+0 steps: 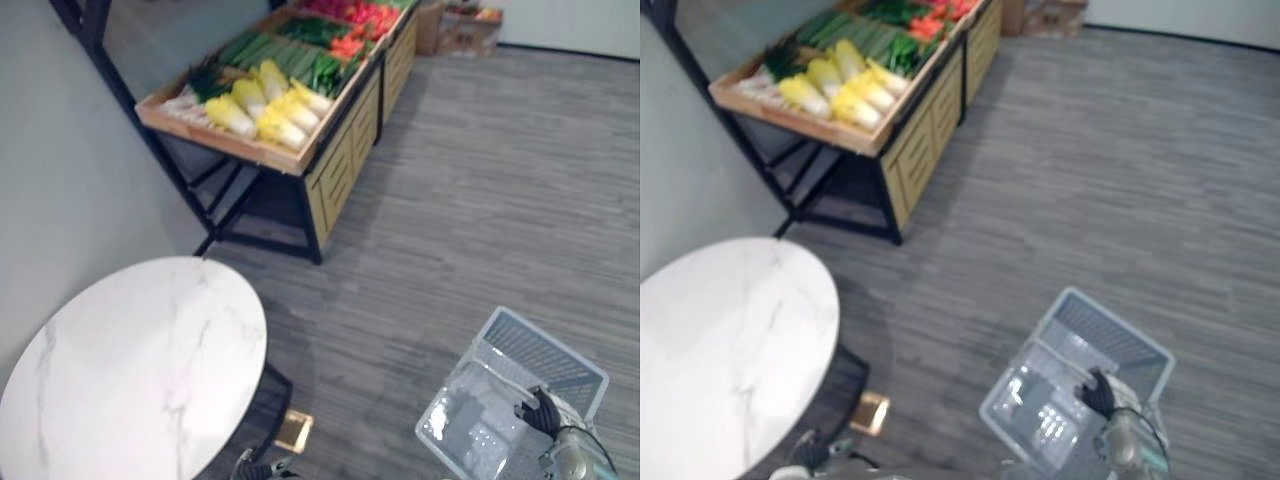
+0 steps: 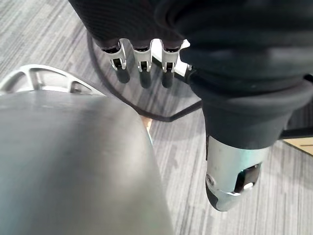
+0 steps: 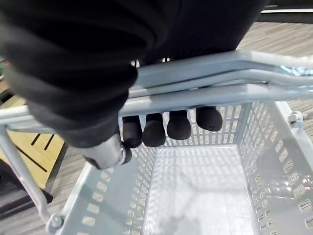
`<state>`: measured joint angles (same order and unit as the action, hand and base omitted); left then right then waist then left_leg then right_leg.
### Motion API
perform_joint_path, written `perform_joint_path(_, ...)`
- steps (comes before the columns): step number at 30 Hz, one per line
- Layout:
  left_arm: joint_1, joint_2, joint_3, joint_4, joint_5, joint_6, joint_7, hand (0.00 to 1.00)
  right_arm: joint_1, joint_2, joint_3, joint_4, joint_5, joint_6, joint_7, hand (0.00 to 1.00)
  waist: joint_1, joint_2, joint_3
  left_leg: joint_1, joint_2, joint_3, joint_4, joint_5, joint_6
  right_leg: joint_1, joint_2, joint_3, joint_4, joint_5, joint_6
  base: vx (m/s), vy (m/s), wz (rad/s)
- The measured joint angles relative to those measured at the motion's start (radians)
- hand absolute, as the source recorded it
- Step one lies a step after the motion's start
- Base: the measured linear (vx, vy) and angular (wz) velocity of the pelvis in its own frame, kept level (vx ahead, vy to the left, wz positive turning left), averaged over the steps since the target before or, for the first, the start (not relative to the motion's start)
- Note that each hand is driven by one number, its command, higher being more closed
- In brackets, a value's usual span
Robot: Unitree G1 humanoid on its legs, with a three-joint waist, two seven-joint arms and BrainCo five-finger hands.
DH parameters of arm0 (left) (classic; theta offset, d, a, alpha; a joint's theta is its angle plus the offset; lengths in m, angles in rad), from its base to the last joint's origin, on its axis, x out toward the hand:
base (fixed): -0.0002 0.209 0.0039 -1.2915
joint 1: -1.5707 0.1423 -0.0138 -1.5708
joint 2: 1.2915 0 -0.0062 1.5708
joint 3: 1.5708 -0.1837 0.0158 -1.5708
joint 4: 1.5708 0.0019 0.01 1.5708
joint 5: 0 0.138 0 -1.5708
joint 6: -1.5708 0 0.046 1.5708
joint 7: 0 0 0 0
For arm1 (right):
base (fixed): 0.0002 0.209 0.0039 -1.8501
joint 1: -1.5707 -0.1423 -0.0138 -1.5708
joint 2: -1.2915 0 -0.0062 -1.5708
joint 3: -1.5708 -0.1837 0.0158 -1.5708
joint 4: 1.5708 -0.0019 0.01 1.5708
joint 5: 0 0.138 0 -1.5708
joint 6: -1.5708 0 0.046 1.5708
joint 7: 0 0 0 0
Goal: Pick vegetable in the basket
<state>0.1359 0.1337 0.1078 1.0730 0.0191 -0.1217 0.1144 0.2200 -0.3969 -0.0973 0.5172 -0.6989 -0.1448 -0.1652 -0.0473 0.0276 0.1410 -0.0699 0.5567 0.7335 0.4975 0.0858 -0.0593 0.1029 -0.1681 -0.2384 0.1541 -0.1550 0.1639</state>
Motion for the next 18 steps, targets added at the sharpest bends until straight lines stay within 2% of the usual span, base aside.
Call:
perform_joint_path(1, 0.008, 0.000, 0.005, -0.001, 0.000, -0.001, 0.000, 0.00, -0.002, 0.000, 0.004, 0.000, 0.000, 0.000, -0.001, 1.00, 0.003, -0.006, 0.001, -0.007, -0.021, -0.077, 0.008, 0.025, -0.001, -0.004, -0.009, 0.024, 0.003, -0.001, -0.002, -0.05, -0.099, -1.10)
perform_joint_path(2, 0.022, -0.005, 0.008, 0.001, -0.002, -0.002, 0.001, 0.00, -0.006, -0.003, 0.009, 0.001, 0.000, 0.000, -0.005, 1.00, 0.016, -0.013, -0.002, -0.030, -0.090, -0.241, 0.016, -0.013, -0.058, -0.016, -0.029, 0.082, 0.000, -0.001, -0.002, -0.03, 0.020, -1.13)
perform_joint_path(3, 0.027, -0.016, 0.011, -0.001, -0.007, -0.008, 0.003, 0.00, -0.009, -0.009, 0.011, 0.009, 0.000, 0.002, -0.007, 1.00, 0.029, -0.012, -0.001, -0.033, -0.172, -0.356, 0.014, -0.079, -0.102, -0.033, -0.042, 0.120, -0.002, 0.000, -0.001, -0.05, 0.155, -1.34)
perform_joint_path(4, 0.030, -0.023, 0.009, 0.000, -0.008, -0.012, 0.003, 0.00, -0.011, -0.009, 0.021, 0.028, 0.000, 0.002, -0.006, 1.00, 0.032, -0.008, -0.001, -0.030, -0.269, -0.466, 0.002, -0.154, -0.128, -0.043, -0.047, 0.156, -0.008, 0.004, 0.006, -0.04, 0.207, -1.06)
perform_joint_path(5, 0.032, -0.022, 0.008, 0.000, -0.014, -0.013, 0.002, 0.00, -0.008, -0.001, 0.030, 0.044, 0.000, 0.003, -0.003, 1.00, 0.032, -0.007, -0.001, -0.012, -0.307, -0.503, -0.033, -0.213, -0.109, -0.048, -0.037, 0.177, -0.011, 0.009, 0.010, -0.05, 0.225, -0.80)
perform_joint_path(6, 0.036, -0.019, 0.008, 0.001, -0.015, -0.016, 0.000, 0.00, 0.006, 0.014, 0.029, 0.052, 0.000, 0.004, -0.003, 1.00, 0.032, -0.012, -0.004, 0.028, -0.324, -0.539, -0.086, -0.247, -0.101, -0.056, -0.021, 0.192, -0.020, 0.017, 0.020, -0.04, 0.120, -0.47)
perform_joint_path(7, 0.037, -0.012, 0.009, 0.001, -0.017, -0.021, -0.001, 0.00, 0.008, 0.013, 0.027, 0.050, 0.001, 0.003, -0.001, 1.00, 0.030, -0.011, -0.011, 0.035, -0.336, -0.557, -0.115, -0.256, -0.100, -0.063, -0.025, 0.201, -0.038, 0.032, 0.024, -0.05, 0.108, -0.34)
perform_joint_path(10, 0.029, 0.003, 0.008, 0.001, -0.017, -0.028, -0.001, 0.00, 0.007, 0.013, 0.013, 0.048, 0.002, 0.002, -0.002, 1.00, 0.026, -0.036, -0.016, 0.035, -0.369, -0.581, -0.248, -0.258, -0.100, -0.112, -0.035, 0.214, -0.096, 0.093, 0.026, -0.10, 0.110, -0.12)
perform_joint_path(13, 0.024, 0.003, -0.006, 0.002, -0.016, -0.028, -0.001, 0.00, 0.018, 0.013, -0.014, 0.049, 0.001, 0.004, -0.006, 1.00, 0.023, -0.034, -0.016, 0.038, -0.381, -0.584, -0.303, -0.256, -0.099, -0.133, -0.041, 0.207, -0.104, 0.113, 0.034, -0.09, 0.052, 0.05)
perform_joint_path(18, 0.033, -0.006, -0.040, 0.027, -0.014, -0.028, -0.003, 0.00, 0.017, 0.002, -0.022, 0.050, 0.001, 0.007, -0.009, 1.00, 0.024, -0.012, -0.029, 0.058, -0.386, -0.558, -0.343, -0.239, -0.097, -0.155, -0.043, 0.239, -0.114, 0.128, 0.042, -0.09, -0.001, -0.18)
